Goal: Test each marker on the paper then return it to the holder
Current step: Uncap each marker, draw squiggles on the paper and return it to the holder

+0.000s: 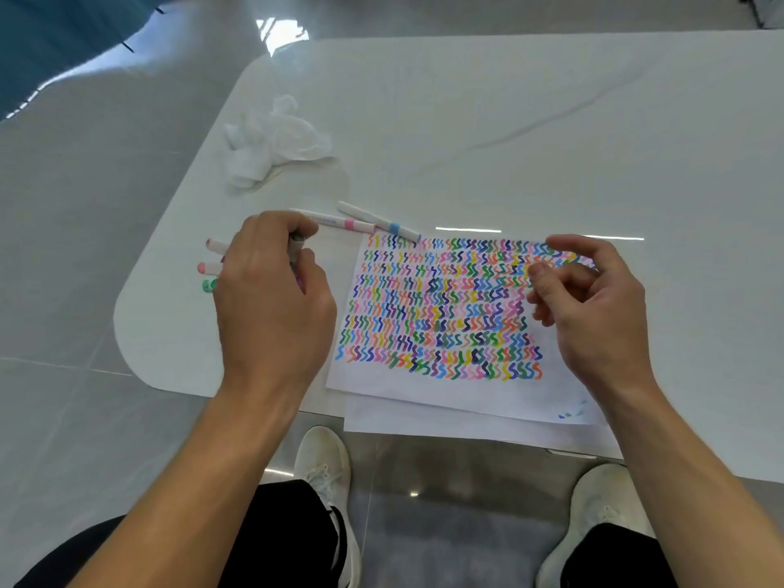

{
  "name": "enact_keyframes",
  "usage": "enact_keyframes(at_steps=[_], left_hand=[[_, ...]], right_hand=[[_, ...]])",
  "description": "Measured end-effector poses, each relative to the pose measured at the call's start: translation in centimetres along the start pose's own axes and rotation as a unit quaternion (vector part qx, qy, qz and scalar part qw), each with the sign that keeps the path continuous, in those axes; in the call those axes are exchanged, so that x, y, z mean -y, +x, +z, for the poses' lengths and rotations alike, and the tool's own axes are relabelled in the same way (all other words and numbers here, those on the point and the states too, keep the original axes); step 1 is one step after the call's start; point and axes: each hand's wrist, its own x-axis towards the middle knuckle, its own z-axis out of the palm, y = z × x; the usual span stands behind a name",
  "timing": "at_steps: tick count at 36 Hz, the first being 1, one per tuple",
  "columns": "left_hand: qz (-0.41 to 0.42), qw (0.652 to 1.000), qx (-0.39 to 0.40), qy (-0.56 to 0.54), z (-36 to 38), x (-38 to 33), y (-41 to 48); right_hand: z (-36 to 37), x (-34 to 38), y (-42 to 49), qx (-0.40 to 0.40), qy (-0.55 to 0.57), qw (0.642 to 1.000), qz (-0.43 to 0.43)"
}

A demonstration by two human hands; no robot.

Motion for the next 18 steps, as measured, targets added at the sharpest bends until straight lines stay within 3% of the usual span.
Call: enact_keyframes(at_steps=[11, 18], left_hand=[[0.027, 0.994, 0.046, 0.1, 0.5, 0.0, 0.0], [0.136, 0.988, 0.028, 0.066, 1.2, -1.5, -0.1]], right_hand=[[0.1, 0.2, -0.1, 0.003, 0.002, 1.0, 0.003], [-0.3, 0.3, -0.2, 0.0, 0.001, 1.0, 0.004]])
